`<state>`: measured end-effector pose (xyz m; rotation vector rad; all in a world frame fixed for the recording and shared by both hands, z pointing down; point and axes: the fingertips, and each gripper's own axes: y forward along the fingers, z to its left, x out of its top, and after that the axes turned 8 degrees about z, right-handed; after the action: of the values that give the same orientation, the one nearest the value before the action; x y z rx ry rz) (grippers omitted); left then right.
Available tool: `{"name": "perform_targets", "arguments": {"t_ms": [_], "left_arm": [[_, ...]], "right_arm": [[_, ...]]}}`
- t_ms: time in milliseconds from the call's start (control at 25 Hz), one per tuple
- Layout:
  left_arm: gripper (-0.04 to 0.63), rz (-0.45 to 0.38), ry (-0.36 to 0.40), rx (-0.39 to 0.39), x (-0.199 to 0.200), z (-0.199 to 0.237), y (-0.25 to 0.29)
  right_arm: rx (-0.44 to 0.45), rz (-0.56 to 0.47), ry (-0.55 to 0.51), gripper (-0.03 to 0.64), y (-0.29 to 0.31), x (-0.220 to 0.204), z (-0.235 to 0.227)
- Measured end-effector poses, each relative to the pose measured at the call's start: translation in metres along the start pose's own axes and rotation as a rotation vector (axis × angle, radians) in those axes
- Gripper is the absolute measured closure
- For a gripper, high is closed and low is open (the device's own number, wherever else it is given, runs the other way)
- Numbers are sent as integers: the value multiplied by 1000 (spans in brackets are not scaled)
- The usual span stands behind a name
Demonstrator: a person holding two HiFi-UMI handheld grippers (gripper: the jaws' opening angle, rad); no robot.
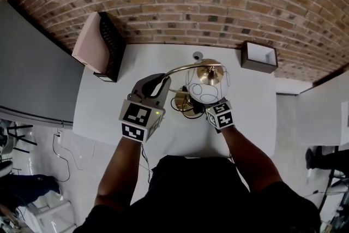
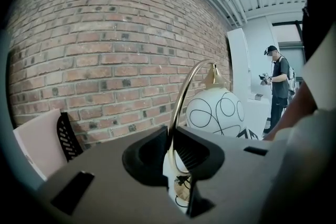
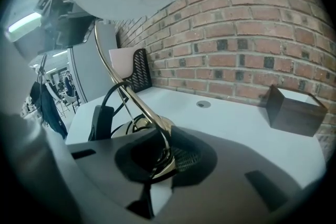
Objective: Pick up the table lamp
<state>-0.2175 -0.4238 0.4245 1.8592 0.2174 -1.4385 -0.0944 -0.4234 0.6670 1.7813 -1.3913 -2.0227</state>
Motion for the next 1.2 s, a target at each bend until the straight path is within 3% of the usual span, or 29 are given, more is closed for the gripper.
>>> {"name": "perform_targets", "arguments": {"t_ms": [640,1200], "left_arm": [[552,-61,-15,-46,54,-26,-57],[554,-88,-12,-72,63,-60,-95]], "right_arm": [[58,-16,-21,571,-82,17,35],[66,-35,-44,571,-137,3,56]]}}
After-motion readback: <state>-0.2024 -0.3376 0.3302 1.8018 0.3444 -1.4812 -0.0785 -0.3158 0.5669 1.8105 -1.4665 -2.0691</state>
